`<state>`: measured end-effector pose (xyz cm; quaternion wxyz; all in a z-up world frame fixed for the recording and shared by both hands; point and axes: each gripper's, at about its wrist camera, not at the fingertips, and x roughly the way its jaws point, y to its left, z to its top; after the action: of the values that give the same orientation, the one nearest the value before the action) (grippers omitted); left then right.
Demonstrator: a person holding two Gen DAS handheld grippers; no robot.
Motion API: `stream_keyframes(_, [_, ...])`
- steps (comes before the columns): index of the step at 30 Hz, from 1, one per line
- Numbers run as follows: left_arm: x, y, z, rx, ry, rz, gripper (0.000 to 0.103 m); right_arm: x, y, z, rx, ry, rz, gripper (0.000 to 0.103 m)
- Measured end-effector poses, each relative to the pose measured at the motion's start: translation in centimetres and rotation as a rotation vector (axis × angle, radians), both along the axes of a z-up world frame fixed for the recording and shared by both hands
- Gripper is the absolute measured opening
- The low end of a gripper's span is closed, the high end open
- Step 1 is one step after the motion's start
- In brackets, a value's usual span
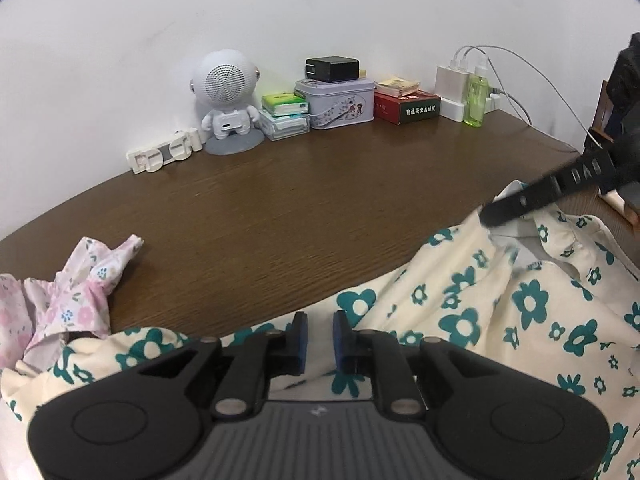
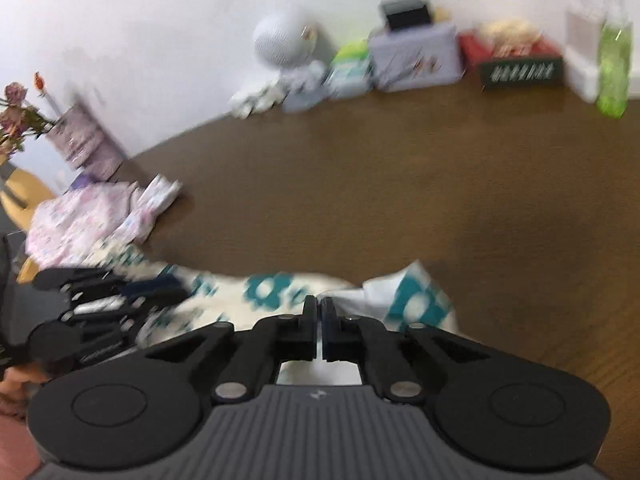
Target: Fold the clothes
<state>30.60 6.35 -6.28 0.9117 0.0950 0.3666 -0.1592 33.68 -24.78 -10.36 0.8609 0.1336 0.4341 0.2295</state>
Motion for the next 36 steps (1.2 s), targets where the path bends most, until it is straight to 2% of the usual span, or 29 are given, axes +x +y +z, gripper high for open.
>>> stream_keyframes(5, [-0.9,0.5,1.2,-0.021,-0.047,0.021,0.014,0.3,-0.9,-0.1,0.069,0.011,-0.008,0.003])
stream_keyframes(6, [-1.4,0.8,1.7,-0.038,-0.062,0.024,0.015,-0.1,-1.1,0.2,0.087,0.009,0.000,0.008])
stream_keyframes(8, [-2.7,1.5,2.8,-0.057,-0.084,0.030,0.028,-0.9,-1.4,0.9,0.121,0.004,0.016,0.022])
stream_keyframes(9, [-3.7,1.7,3.4,-0.058,-0.095,0.029,0.031,-2.0,-1.7,1.7,0.121,-0.024,0.037,0.033])
stream_keyframes(10, [-4.9,1.9,3.9,-0.055,-0.107,0.020,0.037,-3.1,-2.0,2.6,0.118,-0.055,0.059,0.035])
stream_keyframes(12, [-7.6,2.3,4.6,-0.053,-0.124,-0.005,0.039,-5.7,-2.6,3.9,0.088,-0.109,0.132,0.035])
stream_keyframes(14, [-10.5,2.7,4.9,-0.058,-0.118,-0.027,0.048,-9.2,-2.7,4.8,0.016,-0.160,0.231,0.035])
stream_keyframes(15, [-11.9,2.8,4.9,-0.064,-0.108,-0.036,0.050,-11.1,-2.6,5.1,-0.029,-0.185,0.283,0.035])
stream_keyframes(17, [-14.8,3.0,4.7,-0.075,-0.087,-0.054,0.050,-13.2,-2.2,4.4,-0.055,-0.164,0.323,0.035])
stream_keyframes(20, [-18.1,2.7,3.7,-0.092,-0.012,-0.099,0.050,-16.2,-1.7,3.2,-0.088,-0.127,0.377,0.034])
stream_keyframes(23, [-19.5,2.4,3.1,-0.076,0.019,-0.108,0.050,-19.3,-1.1,2.1,-0.121,-0.090,0.431,0.034])
stream_keyframes(26, [-20.8,2.1,2.5,-0.058,0.048,-0.117,0.050,-19.1,-0.6,0.8,-0.100,-0.050,0.420,0.034])
stream_keyframes(27, [-21.3,2.0,2.3,-0.052,0.058,-0.120,0.050,-18.9,-0.4,0.4,-0.101,-0.038,0.421,0.030])
stream_keyframes(29, [-22.2,1.8,1.9,-0.040,0.078,-0.126,0.052,-19.2,-0.2,-0.2,-0.101,-0.017,0.455,0.015])
stream_keyframes(30, [-22.4,2.0,1.9,-0.032,0.081,-0.120,0.052,-19.4,-0.3,-0.2,-0.079,0.003,0.481,0.004])
stream_keyframes(35, [-22.5,2.9,1.5,-0.014,0.107,-0.094,0.052,-20.8,-1.9,1.1,0.063,0.076,0.545,0.002])
stream_keyframes(36, [-22.6,3.1,1.5,-0.010,0.114,-0.095,0.052,-20.9,-2.1,1.1,0.053,0.080,0.546,0.003])
